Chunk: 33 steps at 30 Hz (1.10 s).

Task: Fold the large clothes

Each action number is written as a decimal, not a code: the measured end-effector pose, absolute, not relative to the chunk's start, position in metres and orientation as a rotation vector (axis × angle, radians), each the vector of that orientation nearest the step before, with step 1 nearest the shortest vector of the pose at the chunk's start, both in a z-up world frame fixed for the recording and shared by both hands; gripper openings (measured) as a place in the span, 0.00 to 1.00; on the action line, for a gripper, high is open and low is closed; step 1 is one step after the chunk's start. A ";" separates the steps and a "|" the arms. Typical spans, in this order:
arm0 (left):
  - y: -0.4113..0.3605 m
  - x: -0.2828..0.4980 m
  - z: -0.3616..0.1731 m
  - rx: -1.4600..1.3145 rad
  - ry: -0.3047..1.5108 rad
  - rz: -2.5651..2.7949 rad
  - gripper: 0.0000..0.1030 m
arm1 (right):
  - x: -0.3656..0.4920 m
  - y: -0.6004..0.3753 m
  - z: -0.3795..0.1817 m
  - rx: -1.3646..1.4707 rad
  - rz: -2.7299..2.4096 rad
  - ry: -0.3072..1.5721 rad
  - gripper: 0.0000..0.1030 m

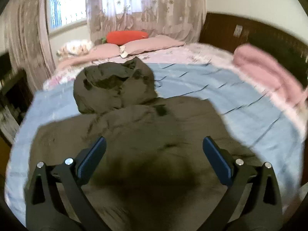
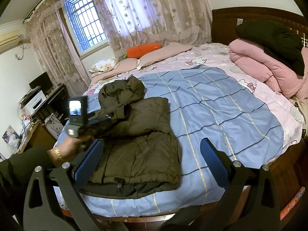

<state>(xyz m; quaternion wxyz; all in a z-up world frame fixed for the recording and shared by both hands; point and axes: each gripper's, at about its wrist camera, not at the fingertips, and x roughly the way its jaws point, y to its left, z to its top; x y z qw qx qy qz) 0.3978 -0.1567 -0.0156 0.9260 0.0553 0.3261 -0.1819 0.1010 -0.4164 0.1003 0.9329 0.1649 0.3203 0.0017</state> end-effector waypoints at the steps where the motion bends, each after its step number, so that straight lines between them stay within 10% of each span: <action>1: -0.153 0.387 -0.006 0.082 0.677 -0.390 0.98 | 0.101 -0.415 0.100 0.334 0.003 0.657 0.98; 15: -0.037 0.274 0.122 -0.158 0.692 -0.266 0.98 | 0.108 -0.401 0.095 0.342 -0.009 0.701 0.98; 33: 0.016 0.180 0.132 0.080 0.519 -0.031 0.98 | 0.113 -0.311 0.124 0.101 -0.017 0.513 0.98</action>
